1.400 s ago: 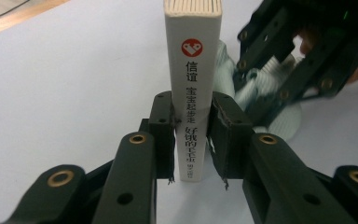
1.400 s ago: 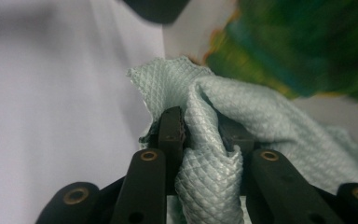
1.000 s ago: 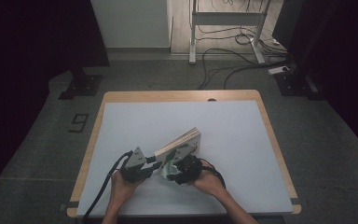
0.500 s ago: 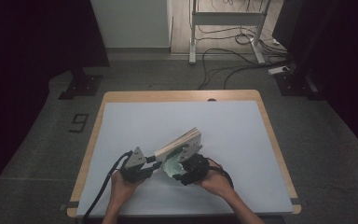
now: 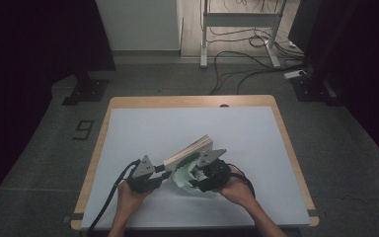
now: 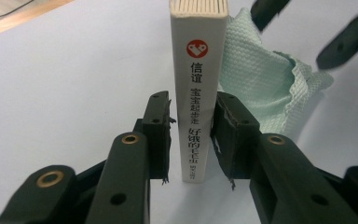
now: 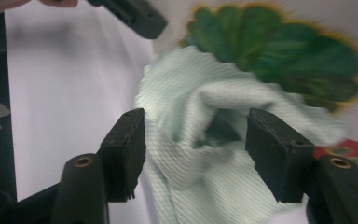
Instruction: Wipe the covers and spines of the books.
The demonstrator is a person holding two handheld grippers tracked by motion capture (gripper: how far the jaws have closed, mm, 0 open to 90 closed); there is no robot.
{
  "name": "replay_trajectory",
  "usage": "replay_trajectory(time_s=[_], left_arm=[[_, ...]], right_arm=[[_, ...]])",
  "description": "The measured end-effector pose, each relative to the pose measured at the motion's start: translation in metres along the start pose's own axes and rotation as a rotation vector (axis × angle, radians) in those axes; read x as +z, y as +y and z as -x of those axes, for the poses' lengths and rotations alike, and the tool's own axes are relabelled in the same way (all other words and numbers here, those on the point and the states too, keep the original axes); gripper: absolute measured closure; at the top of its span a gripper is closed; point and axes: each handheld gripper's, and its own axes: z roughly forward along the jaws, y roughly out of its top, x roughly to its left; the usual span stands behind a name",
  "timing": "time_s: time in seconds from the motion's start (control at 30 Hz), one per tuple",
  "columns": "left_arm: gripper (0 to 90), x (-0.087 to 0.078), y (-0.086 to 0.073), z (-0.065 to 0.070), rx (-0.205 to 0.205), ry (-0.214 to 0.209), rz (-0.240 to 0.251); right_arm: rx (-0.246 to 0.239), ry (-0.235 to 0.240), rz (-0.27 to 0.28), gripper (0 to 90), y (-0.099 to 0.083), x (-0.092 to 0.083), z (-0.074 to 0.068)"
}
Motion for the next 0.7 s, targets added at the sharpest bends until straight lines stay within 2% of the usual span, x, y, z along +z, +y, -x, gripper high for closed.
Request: replay_trajectory(time_s=[0.17, 0.43, 0.53, 0.7], left_arm=[[65.2, 0.0, 0.0, 0.0, -0.004, 0.003, -0.003], [62.6, -0.004, 0.001, 0.001, -0.008, 0.015, 0.002], [62.7, -0.006, 0.001, 0.002, -0.012, 0.018, 0.004], [63.7, -0.008, 0.001, 0.004, -0.012, 0.031, -0.008]], right_arm=[[0.035, -0.032, 0.021, 33.1, -0.004, -0.015, 0.015], [0.097, -0.109, 0.055, 29.7, -0.016, -0.03, 0.052], [0.121, -0.117, 0.079, 28.8, -0.019, -0.03, 0.067], [0.107, -0.114, 0.085, 27.9, -0.015, -0.02, 0.082]])
